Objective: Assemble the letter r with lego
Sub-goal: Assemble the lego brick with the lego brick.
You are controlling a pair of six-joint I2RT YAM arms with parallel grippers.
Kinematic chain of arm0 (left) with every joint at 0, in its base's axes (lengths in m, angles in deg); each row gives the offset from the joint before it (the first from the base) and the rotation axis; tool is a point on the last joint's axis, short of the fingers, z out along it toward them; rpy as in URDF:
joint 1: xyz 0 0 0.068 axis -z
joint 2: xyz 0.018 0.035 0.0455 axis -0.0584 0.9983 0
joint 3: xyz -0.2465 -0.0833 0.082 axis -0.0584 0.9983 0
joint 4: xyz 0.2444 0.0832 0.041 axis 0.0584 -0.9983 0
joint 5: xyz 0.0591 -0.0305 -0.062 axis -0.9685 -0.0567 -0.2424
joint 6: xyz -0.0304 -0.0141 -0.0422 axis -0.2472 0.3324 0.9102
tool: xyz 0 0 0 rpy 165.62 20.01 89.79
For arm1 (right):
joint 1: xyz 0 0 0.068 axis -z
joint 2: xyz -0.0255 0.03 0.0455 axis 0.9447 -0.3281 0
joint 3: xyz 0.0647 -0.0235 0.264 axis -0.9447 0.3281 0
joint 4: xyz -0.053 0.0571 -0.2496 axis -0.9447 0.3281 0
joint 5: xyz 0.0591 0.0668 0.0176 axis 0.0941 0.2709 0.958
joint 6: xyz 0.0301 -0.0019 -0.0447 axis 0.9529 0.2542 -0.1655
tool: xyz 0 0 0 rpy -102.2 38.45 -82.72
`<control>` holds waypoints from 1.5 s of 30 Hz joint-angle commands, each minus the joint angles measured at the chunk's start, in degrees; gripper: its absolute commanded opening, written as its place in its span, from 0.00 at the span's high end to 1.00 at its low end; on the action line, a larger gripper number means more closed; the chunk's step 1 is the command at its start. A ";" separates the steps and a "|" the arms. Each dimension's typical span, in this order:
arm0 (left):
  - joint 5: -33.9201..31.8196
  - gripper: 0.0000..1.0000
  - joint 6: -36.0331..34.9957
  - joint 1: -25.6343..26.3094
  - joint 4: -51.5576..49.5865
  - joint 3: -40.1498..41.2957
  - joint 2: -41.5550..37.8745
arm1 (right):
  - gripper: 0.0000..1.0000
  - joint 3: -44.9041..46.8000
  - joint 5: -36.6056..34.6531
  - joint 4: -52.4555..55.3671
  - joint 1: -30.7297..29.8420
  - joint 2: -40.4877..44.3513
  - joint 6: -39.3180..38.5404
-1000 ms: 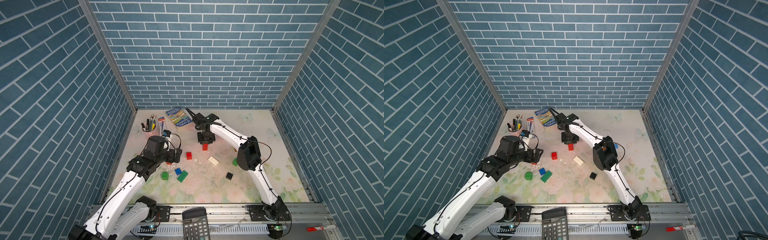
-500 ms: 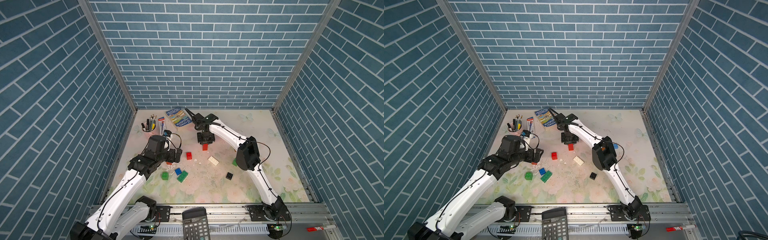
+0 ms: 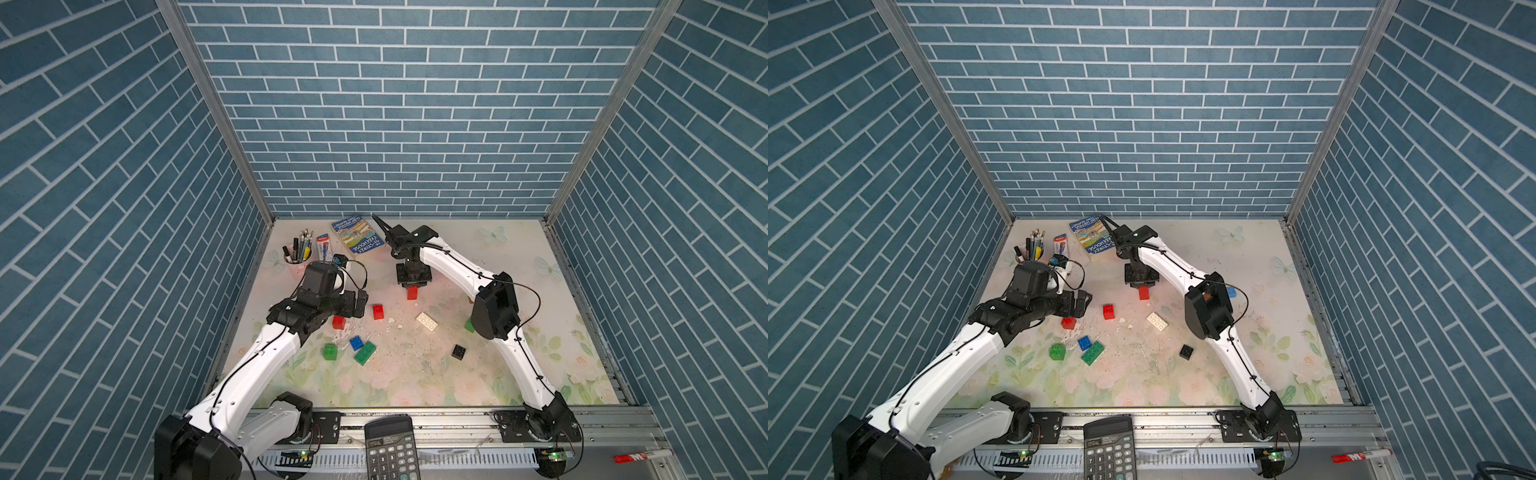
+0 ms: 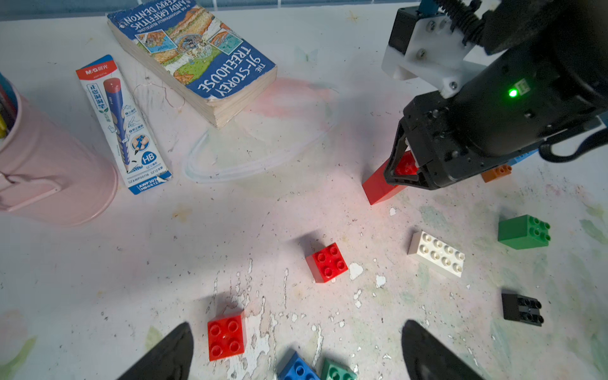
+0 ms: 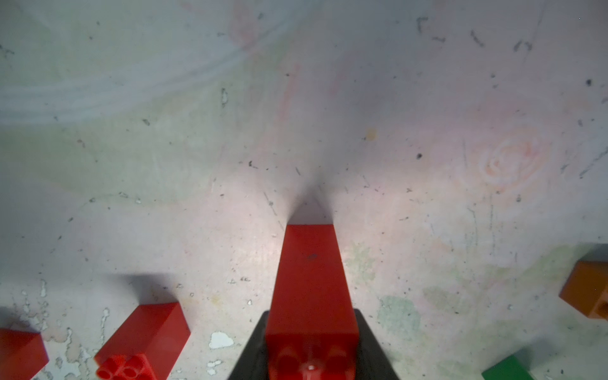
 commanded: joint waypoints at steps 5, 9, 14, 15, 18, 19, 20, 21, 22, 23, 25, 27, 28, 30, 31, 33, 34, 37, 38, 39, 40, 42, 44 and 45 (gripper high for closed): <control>1.58 0.00 0.34 -0.34 4.07 -3.78 4.01 | 0.89 0.80 -4.83 5.52 4.97 -0.37 -1.92; 2.37 0.00 0.87 -0.32 5.52 -5.40 6.55 | 0.87 0.13 -3.83 5.34 6.22 -0.48 -2.82; 2.95 0.01 1.25 -0.32 6.37 -7.12 9.05 | 0.78 -0.89 -2.65 4.98 7.07 -0.78 -4.03; 2.94 0.00 1.32 -0.31 6.52 -7.43 9.43 | 0.74 -0.93 -2.46 4.77 7.16 -0.60 -4.38; 3.10 0.00 1.49 -0.37 6.65 -8.28 10.30 | 0.61 -0.80 -2.06 3.85 7.38 0.40 -5.19; 3.11 0.00 1.62 -0.28 6.70 -8.50 10.55 | 0.57 -0.92 -1.89 3.51 7.53 0.80 -5.29; 3.33 0.00 1.82 -0.32 6.74 -8.68 10.75 | 0.53 -0.97 -1.60 3.20 7.57 1.34 -5.47; 3.63 0.01 2.09 -0.37 6.90 -8.90 10.99 | 0.48 -1.06 -1.33 2.90 7.69 2.01 -5.69; 3.96 0.00 2.34 -0.30 7.07 -9.02 11.24 | 0.45 -1.15 -1.24 2.71 7.77 2.60 -5.82; 4.15 0.00 2.76 -0.32 7.25 -9.13 11.32 | 0.42 -1.15 -1.30 2.44 7.90 3.50 -5.96; 4.43 0.00 3.22 -0.32 7.59 -9.15 11.61 | 0.38 -1.28 -1.22 2.09 8.22 4.90 -6.17; 4.66 0.01 3.50 -0.29 7.71 -9.29 11.82 | 0.37 -1.32 -1.04 2.12 8.70 6.39 -6.42; 4.73 0.00 3.51 -0.32 7.62 -9.39 11.91 | 0.36 -1.31 -1.13 2.31 8.97 6.99 -6.44; 5.06 0.00 3.56 -0.27 7.51 -9.57 12.03 | 0.36 -0.53 -1.47 2.68 9.64 8.86 -6.75; 5.30 0.00 3.50 -0.21 7.53 -9.69 12.03 | 0.36 0.17 -1.81 2.69 9.93 9.83 -6.87; 5.88 0.00 3.35 0.20 7.62 -9.99 12.31 | 0.36 3.06 -3.10 2.30 10.63 12.56 -7.36; 6.23 0.01 3.33 0.44 7.77 -10.21 12.43 | 0.36 4.67 -3.53 1.89 11.01 13.81 -7.72; 6.21 0.00 3.01 2.73 8.01 -11.42 13.59 | 0.37 12.94 -4.47 -0.13 12.94 19.49 -8.02; 6.11 0.00 3.02 3.83 8.20 -12.03 14.28 | 0.37 16.52 -4.41 -1.27 13.73 21.49 -7.96; 5.96 0.01 3.05 5.07 8.47 -12.64 14.98 | 0.38 20.43 -4.07 -2.57 14.53 23.75 -7.85; 5.74 0.01 2.99 6.25 8.71 -13.18 15.73 | 0.38 23.80 -3.41 -3.96 15.25 25.69 -7.76; 4.77 0.00 3.20 8.95 9.40 -14.45 17.43 | 0.38 31.29 -2.47 -6.77 16.74 29.94 -7.12; 4.55 0.01 3.57 11.29 10.36 -15.54 19.14 | 0.39 37.54 -2.01 -8.74 17.85 33.13 -6.97; 4.22 0.00 3.90 12.50 10.73 -16.28 20.10 | 0.40 40.45 -2.02 -9.51 18.29 34.58 -6.88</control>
